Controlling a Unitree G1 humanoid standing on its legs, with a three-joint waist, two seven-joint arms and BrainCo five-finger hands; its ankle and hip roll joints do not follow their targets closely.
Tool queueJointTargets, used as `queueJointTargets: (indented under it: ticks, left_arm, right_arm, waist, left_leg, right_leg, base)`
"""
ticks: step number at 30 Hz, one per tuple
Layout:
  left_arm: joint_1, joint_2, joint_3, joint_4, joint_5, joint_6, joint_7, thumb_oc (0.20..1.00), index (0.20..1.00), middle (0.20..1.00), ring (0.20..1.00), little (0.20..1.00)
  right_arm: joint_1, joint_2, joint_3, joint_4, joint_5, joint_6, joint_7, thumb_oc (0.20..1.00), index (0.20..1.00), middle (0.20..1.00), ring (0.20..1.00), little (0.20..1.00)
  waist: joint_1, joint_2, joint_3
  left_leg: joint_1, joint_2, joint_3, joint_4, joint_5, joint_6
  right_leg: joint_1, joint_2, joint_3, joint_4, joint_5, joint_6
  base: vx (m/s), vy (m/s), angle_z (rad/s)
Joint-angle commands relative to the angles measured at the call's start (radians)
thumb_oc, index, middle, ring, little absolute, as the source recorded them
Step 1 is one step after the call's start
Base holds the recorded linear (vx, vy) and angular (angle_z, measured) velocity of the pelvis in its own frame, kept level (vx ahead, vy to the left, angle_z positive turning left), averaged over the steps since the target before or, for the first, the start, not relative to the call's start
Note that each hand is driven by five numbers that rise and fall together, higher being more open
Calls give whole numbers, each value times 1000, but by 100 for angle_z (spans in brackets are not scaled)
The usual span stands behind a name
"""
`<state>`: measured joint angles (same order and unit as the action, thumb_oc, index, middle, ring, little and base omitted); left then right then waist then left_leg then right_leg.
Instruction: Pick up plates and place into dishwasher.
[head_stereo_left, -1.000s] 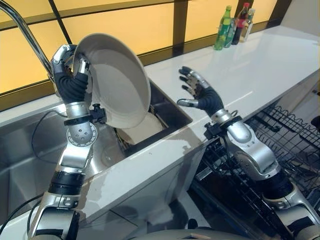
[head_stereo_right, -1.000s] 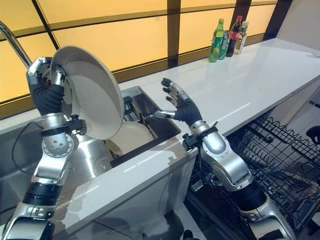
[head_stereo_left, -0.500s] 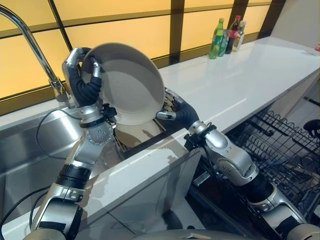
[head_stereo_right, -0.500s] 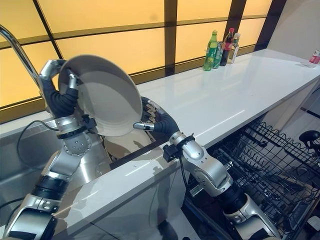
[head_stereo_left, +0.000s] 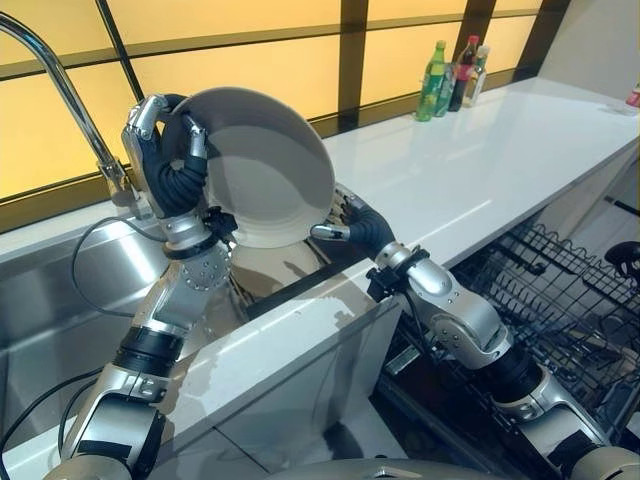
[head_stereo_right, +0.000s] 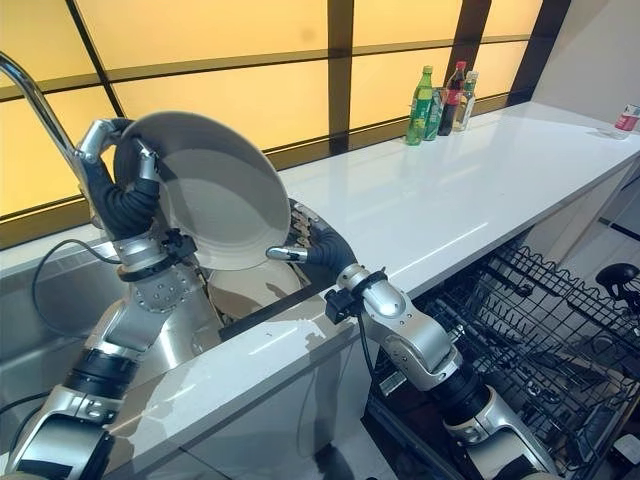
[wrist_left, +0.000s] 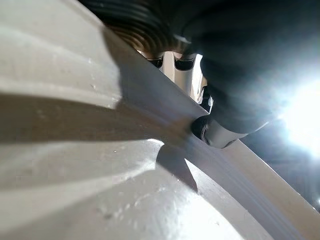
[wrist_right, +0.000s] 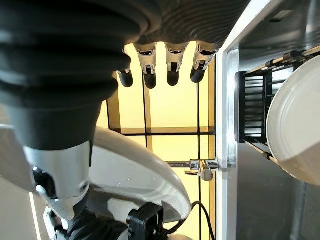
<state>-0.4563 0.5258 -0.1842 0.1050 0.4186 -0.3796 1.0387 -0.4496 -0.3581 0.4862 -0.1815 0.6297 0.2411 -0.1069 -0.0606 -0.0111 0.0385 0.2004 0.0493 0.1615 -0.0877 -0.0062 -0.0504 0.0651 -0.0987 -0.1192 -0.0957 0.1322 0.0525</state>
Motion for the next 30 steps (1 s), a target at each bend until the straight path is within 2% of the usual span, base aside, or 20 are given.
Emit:
queueJointTargets:
  ticks: [1, 4, 8, 12, 18, 20, 24, 28, 30]
  left_arm:
    - [-95, 19, -18, 19, 3, -40, 14, 200, 200, 200, 200, 200]
    - [-62, -5, -21, -30, 14, -43, -14, 200, 200, 200, 200, 200]
    - [-33, -27, -13, -86, 6, -13, -30, 200, 200, 200, 200, 200]
    - [-2, -47, -11, -118, -47, -16, -81, 200, 200, 200, 200, 200]
    - [80, -109, -11, -151, -184, -33, -203, 200, 200, 200, 200, 200]
    - [82, -124, -14, -206, -219, 17, -264, 200, 200, 200, 200, 200]
    - [43, -110, 6, -353, -341, 209, -394, 200, 200, 200, 200, 200]
    - [28, -79, 34, -424, -418, 310, -461, 200, 200, 200, 200, 200]
    - [26, -67, 40, -431, -454, 326, -475, 200, 200, 200, 200, 200]
  right_arm:
    - [-92, 43, 1, 20, -22, -68, -29, 1000, 1000, 1000, 1000, 1000]
    - [-67, 44, -12, 15, -35, -79, -42, 1000, 1000, 1000, 1000, 1000]
    - [-52, 44, -15, -3, -45, -73, -22, 1000, 1000, 1000, 1000, 1000]
    - [-44, 39, -22, -27, -63, -101, -41, 1000, 1000, 1000, 1000, 1000]
    - [-28, 39, -30, -62, -103, -138, 1, 1000, 1000, 1000, 1000, 1000]
    - [-35, 33, -19, -73, -102, -139, -10, 1000, 1000, 1000, 1000, 1000]
    - [-78, 40, -14, -82, -109, -123, -40, 1000, 1000, 1000, 1000, 1000]
    - [-99, 38, -28, -126, -91, -87, -82, 1000, 1000, 1000, 1000, 1000]
    - [-107, 38, -33, -144, -78, -79, -107, 1000, 1000, 1000, 1000, 1000]
  waist:
    - [22, -21, -52]
    - [27, -23, -49]
    - [31, -27, -44]
    - [40, -29, -36]
    - [58, -32, -23]
    - [66, -31, -20]
    - [80, -30, -19]
    - [93, -28, -18]
    - [98, -26, -17]
  left_leg:
    - [-46, 60, -2, 8, -18, -46]
    - [-47, 58, -8, 10, -21, -44]
    - [-50, 54, -13, 11, -25, -41]
    - [-51, 47, -20, 15, -29, -38]
    - [-55, 39, -37, 19, -34, -33]
    - [-55, 37, -42, 23, -36, -31]
    - [-64, 28, -61, 19, -38, -29]
    - [-72, 23, -71, 19, -35, -30]
    - [-75, 21, -76, 20, -35, -29]
  right_leg:
    - [51, -77, -10, 23, -110, 93]
    - [52, -79, -15, 23, -111, 95]
    - [49, -83, -16, 24, -110, 98]
    - [50, -88, -22, 26, -108, 101]
    - [52, -92, -32, 29, -108, 103]
    - [55, -94, -36, 29, -109, 104]
    - [53, -96, -45, 28, -110, 106]
    - [49, -103, -55, 28, -106, 112]
    - [47, -107, -60, 28, -104, 115]
  base:
    - [0, 0, 0]
    - [0, 0, 0]
    - [0, 0, 0]
    - [-3, 1, 1]
    - [-12, 5, 5]
    - [-11, 27, 13]
    - [-25, 35, 11]
    - [-27, 11, 13]
    - [-11, 2, 2]
